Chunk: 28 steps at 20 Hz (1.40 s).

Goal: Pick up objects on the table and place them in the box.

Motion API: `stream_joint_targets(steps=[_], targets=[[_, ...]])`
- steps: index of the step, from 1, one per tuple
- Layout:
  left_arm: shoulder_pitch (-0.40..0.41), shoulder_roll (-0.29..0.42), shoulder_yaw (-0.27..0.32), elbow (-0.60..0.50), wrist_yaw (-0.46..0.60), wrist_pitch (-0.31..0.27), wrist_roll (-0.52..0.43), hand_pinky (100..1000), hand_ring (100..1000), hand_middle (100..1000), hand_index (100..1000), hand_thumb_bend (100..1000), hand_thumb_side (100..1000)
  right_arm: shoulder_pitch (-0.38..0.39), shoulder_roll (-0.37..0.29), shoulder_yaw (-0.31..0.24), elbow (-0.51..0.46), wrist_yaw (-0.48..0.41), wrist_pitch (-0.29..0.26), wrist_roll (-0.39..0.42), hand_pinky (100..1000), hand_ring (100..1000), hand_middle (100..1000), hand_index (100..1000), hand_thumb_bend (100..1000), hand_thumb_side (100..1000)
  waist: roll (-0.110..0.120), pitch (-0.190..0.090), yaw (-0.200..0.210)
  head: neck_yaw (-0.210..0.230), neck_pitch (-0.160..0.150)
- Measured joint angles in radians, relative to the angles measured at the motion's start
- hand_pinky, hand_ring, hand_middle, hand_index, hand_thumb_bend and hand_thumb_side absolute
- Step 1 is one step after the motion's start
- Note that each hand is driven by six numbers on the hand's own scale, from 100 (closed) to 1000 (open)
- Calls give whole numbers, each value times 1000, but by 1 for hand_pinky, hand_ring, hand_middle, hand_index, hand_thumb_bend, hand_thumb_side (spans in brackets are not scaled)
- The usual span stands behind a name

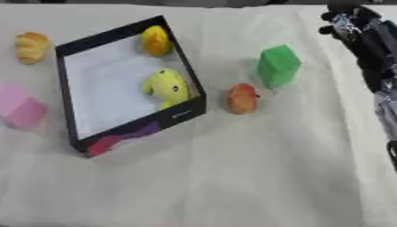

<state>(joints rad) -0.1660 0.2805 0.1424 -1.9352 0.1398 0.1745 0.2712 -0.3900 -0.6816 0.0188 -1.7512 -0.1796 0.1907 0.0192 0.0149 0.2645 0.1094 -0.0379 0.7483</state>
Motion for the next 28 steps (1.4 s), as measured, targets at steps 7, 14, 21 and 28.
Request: stream_joint_targets(steps=[7,14,21,28], targets=[[2,2,-7,0,-1,0,-8,814,744,747,834,136,930,-121,-250,103,66,64,-11,130,928,837,813,868,100,522,-6,-4,10,-7,-5],[3,13,-17,5,-1,2,-15,814,747,750,834,135,930,-263,-393,243,149,186,-112,352,917,866,836,874,100,519,-19,-15,19,-18,-8],[8,29,-23,7,-4,1,-20,813,747,750,834,134,931,-390,-402,343,274,352,-307,606,912,887,842,885,100,597,-30,-21,23,-19,-11],[9,37,-23,7,-5,1,-21,813,748,750,834,134,931,-477,-356,394,384,473,-440,730,918,882,838,896,100,434,-34,-21,21,-18,-11]])
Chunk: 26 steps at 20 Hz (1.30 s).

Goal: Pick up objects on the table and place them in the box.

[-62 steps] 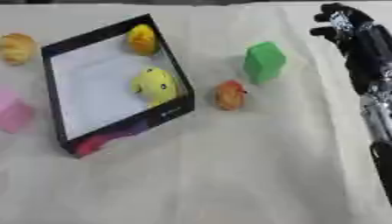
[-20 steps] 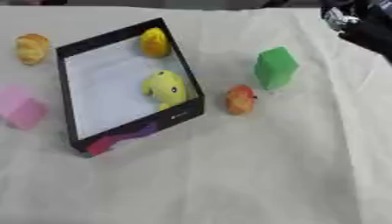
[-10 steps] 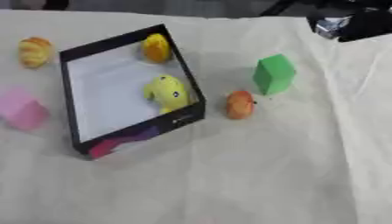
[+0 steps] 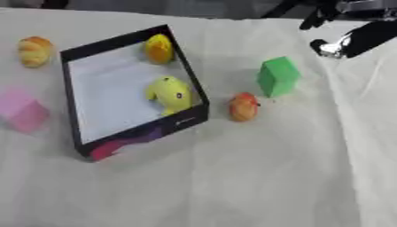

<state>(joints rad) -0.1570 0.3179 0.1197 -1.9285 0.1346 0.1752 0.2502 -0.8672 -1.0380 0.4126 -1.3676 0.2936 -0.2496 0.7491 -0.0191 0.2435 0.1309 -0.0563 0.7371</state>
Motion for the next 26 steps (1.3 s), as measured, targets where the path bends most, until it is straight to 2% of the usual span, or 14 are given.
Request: stream_joint_targets(steps=[1,2,3,6,8,13,16,17,19,20,26], targets=[[0,0,0,0,0,0,0,813,748,749,834,133,931,-9,10,4,15,3,-10,9,921,882,835,896,100,366,0,0,0,0,0],[0,0,0,0,0,0,0,812,748,748,834,133,931,-19,20,8,31,4,-19,18,924,882,833,895,100,388,0,0,0,0,0],[0,0,0,0,0,0,0,812,748,749,834,133,931,-28,31,13,46,4,-26,25,925,882,834,897,100,347,0,0,-1,0,0],[0,0,0,0,0,0,0,813,748,748,834,134,931,-58,68,26,92,4,-37,45,931,884,830,900,120,354,0,0,-1,-2,0],[0,0,0,0,0,1,-1,812,748,747,834,133,932,-78,92,32,121,11,-40,51,933,886,830,903,169,355,0,0,0,-5,0],[0,0,0,1,0,1,-3,812,748,747,833,133,931,-110,148,45,190,67,-46,47,938,897,846,920,195,363,0,0,5,-11,0],[0,-1,0,1,0,1,-3,812,748,747,833,133,932,-118,175,53,217,104,-58,42,948,913,857,927,279,402,0,0,6,-15,0],[0,-1,0,1,0,1,-3,812,748,747,833,133,933,-119,180,56,223,117,-62,40,955,919,856,927,343,444,0,0,7,-17,0],[0,-1,0,1,0,1,-3,812,748,747,833,133,933,-119,187,58,232,145,-73,37,955,919,856,927,343,444,0,0,8,-18,0],[0,-1,0,1,0,1,-3,812,749,747,834,132,934,-119,189,59,236,156,-79,35,971,920,854,925,460,560,0,0,8,-18,0],[0,-1,0,1,0,2,-4,813,750,747,834,132,936,-108,186,49,238,197,-96,33,985,922,860,937,445,613,0,1,13,-17,0]])
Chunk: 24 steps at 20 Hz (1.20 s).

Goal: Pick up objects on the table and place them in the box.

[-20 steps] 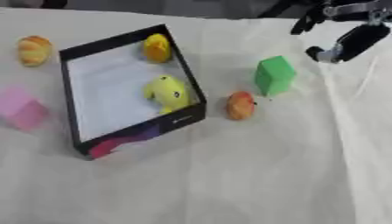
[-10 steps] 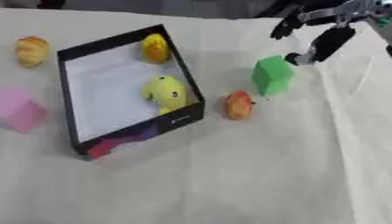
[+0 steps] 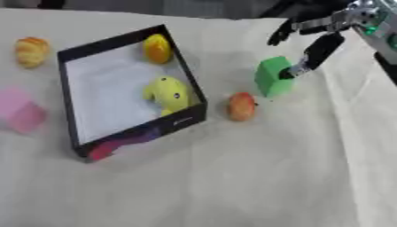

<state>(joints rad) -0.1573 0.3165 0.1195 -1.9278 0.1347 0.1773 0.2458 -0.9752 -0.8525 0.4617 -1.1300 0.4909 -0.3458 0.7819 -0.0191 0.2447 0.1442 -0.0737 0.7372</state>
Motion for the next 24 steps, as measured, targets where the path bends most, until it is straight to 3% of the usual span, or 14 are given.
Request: stream_joint_targets(steps=[11,24], targets=[[0,-1,0,2,0,1,-8,814,751,743,834,132,939,10,-23,-13,-36,-3,3,45,1000,937,878,974,454,556,0,0,6,-1,-2],[-2,-10,0,2,0,4,-10,815,752,739,834,132,944,26,-23,-5,-32,35,-18,25,997,932,877,981,449,515,0,23,21,-5,-11]])
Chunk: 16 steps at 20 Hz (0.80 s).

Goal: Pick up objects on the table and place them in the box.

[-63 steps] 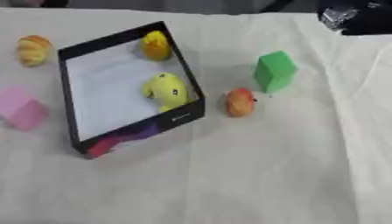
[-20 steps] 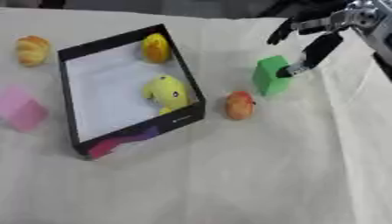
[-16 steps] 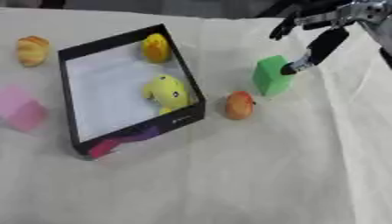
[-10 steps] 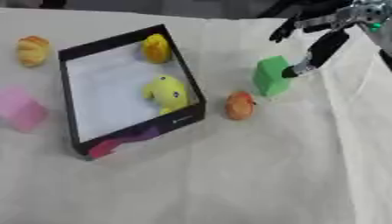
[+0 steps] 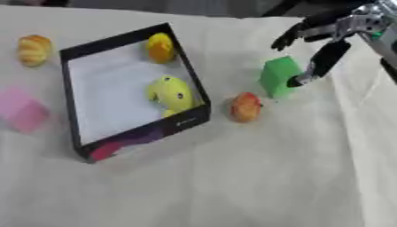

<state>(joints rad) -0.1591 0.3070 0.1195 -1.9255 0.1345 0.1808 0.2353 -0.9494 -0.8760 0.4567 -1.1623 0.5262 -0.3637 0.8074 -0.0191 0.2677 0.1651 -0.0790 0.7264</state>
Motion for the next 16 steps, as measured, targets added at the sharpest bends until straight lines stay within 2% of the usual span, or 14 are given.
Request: stream_joint_targets(steps=[11,16], targets=[[-5,-9,0,0,0,0,0,817,751,737,829,131,945,0,1,0,43,46,-20,-18,988,928,874,969,447,478,0,18,14,-9,-12],[-9,-9,0,0,0,0,-1,817,751,736,828,131,944,0,14,-2,87,68,-24,-20,970,903,847,936,449,453,0,26,22,-17,-17]])
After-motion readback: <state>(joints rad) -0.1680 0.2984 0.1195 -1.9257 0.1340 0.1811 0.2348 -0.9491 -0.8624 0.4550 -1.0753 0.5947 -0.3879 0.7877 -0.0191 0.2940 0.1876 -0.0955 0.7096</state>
